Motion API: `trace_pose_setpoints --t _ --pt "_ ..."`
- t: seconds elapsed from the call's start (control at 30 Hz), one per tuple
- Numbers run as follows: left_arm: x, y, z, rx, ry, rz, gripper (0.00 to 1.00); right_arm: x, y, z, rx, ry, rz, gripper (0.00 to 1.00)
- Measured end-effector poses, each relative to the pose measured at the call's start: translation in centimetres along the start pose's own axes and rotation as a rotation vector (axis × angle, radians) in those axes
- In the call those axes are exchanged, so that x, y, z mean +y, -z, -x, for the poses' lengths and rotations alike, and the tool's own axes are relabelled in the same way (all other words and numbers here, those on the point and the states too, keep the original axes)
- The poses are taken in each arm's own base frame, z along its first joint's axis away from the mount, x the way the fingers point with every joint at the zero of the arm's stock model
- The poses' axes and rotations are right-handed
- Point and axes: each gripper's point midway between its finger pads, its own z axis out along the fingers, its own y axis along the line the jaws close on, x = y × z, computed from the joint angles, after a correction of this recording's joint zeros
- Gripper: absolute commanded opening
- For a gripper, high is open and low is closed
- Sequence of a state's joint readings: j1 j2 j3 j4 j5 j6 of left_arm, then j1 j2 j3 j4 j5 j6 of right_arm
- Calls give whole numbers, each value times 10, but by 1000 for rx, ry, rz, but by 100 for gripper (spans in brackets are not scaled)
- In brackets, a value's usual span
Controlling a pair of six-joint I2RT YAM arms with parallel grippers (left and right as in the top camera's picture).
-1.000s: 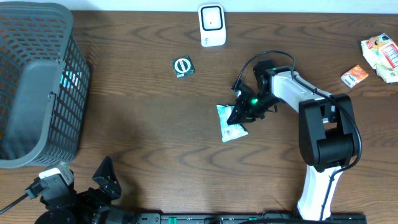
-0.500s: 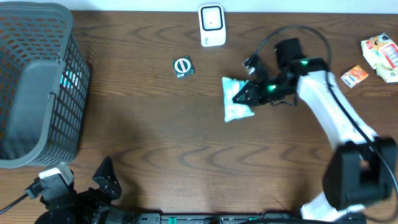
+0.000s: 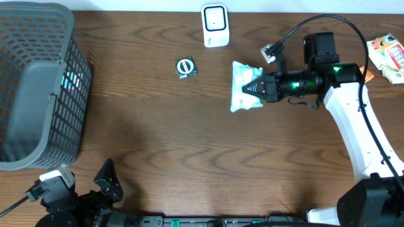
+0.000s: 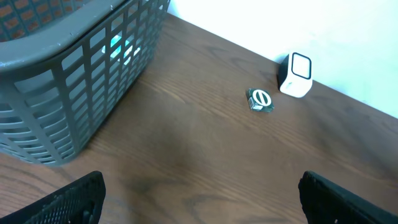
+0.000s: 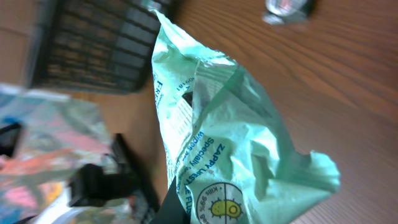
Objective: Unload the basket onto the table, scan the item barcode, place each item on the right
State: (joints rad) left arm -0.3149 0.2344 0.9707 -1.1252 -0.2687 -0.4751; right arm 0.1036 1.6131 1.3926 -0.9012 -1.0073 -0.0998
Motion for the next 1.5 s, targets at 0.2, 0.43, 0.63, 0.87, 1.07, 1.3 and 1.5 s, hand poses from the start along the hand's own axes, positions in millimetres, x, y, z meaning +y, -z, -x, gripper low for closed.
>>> trace_pose_setpoints --t 0.2,0.43,0.63,0.87,1.07,1.3,1.5 --pt "0 0 0 0 0 0 98 26 3 14 -53 64 154 1" --pt "0 0 0 0 0 0 98 31 4 14 -55 58 187 1" --pt "0 0 0 0 1 0 98 27 4 14 -52 37 160 1" --pt "0 0 0 0 0 0 98 28 0 15 -49 47 154 1" --pt "0 0 0 0 0 0 98 26 -5 14 -38 53 124 1" --pt "0 0 0 0 0 0 98 25 -16 11 -16 62 83 1" --pt "0 0 0 0 1 0 98 21 -22 10 -6 55 38 1"
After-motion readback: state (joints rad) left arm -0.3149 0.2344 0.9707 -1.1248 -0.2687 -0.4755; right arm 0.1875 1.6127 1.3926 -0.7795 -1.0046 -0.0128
